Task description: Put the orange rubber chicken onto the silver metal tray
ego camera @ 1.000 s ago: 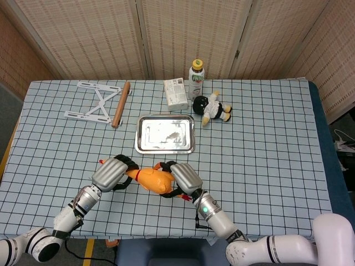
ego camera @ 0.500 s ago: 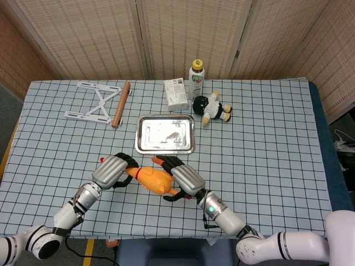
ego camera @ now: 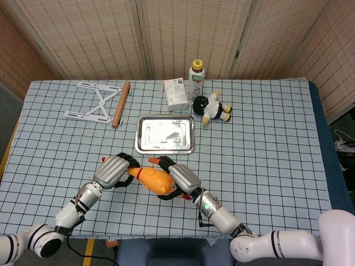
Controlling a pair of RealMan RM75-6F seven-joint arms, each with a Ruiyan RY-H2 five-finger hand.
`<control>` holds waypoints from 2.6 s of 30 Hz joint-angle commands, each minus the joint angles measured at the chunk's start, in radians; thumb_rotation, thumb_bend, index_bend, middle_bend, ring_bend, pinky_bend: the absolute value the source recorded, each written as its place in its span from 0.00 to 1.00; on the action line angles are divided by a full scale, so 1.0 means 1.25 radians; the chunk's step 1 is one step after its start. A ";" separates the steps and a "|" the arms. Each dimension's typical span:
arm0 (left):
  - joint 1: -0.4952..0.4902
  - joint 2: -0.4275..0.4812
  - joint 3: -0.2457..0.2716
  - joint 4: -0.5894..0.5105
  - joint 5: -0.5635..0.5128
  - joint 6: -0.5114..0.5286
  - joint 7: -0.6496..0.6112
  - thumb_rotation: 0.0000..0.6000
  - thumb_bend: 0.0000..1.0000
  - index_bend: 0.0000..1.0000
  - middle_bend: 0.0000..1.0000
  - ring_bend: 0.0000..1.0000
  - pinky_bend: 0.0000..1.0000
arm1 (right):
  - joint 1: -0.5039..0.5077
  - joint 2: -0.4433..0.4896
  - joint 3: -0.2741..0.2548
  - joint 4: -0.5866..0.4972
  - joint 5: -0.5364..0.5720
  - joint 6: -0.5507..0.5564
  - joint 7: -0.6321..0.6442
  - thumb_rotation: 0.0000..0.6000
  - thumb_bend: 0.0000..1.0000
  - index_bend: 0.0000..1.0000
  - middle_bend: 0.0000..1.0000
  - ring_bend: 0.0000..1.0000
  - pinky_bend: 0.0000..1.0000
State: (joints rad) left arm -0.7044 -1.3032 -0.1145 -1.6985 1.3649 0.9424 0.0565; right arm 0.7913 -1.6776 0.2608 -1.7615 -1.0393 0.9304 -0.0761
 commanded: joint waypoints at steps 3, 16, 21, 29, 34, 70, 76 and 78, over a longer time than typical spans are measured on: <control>-0.001 -0.001 0.003 0.000 -0.001 -0.002 0.001 1.00 0.85 0.78 0.44 0.31 0.28 | -0.013 -0.059 0.011 0.039 -0.019 0.069 0.006 1.00 0.36 1.00 0.66 0.78 1.00; -0.003 0.000 0.005 -0.007 -0.002 0.000 0.006 1.00 0.85 0.78 0.44 0.31 0.28 | -0.016 -0.044 0.013 0.023 -0.021 0.066 0.000 1.00 0.52 1.00 0.71 0.93 1.00; -0.004 0.006 0.007 -0.010 -0.003 0.000 0.014 1.00 0.86 0.78 0.44 0.31 0.28 | -0.020 -0.009 -0.012 0.018 -0.066 0.028 0.034 1.00 0.36 0.47 0.42 0.43 0.62; -0.009 -0.011 -0.010 0.018 -0.015 0.014 0.019 1.00 0.86 0.78 0.44 0.31 0.28 | -0.042 0.113 -0.059 -0.025 -0.193 0.053 -0.019 1.00 0.10 0.00 0.00 0.00 0.00; -0.020 -0.034 -0.026 0.048 -0.038 -0.001 -0.011 1.00 0.86 0.78 0.44 0.31 0.29 | -0.080 0.184 -0.087 -0.065 -0.251 0.092 0.002 1.00 0.07 0.00 0.00 0.00 0.00; -0.359 -0.503 -0.092 0.997 -0.069 -0.420 -0.339 1.00 0.48 0.02 0.25 0.22 0.30 | -0.288 0.322 -0.198 0.189 -0.414 0.269 0.245 1.00 0.07 0.00 0.00 0.00 0.00; -0.371 -0.499 -0.098 0.987 -0.048 -0.397 -0.403 1.00 0.42 0.00 0.07 0.12 0.30 | -0.297 0.336 -0.197 0.186 -0.419 0.276 0.273 1.00 0.07 0.00 0.00 0.00 0.00; -0.370 -0.491 -0.097 0.973 -0.039 -0.377 -0.412 1.00 0.42 0.00 0.06 0.10 0.29 | -0.304 0.341 -0.196 0.180 -0.420 0.284 0.273 1.00 0.07 0.00 0.00 0.00 0.00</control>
State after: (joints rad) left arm -1.1647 -1.9246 -0.2369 -0.4678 1.3039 0.4514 -0.4455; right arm 0.4162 -1.2561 0.0150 -1.5324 -1.5623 1.2805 0.2650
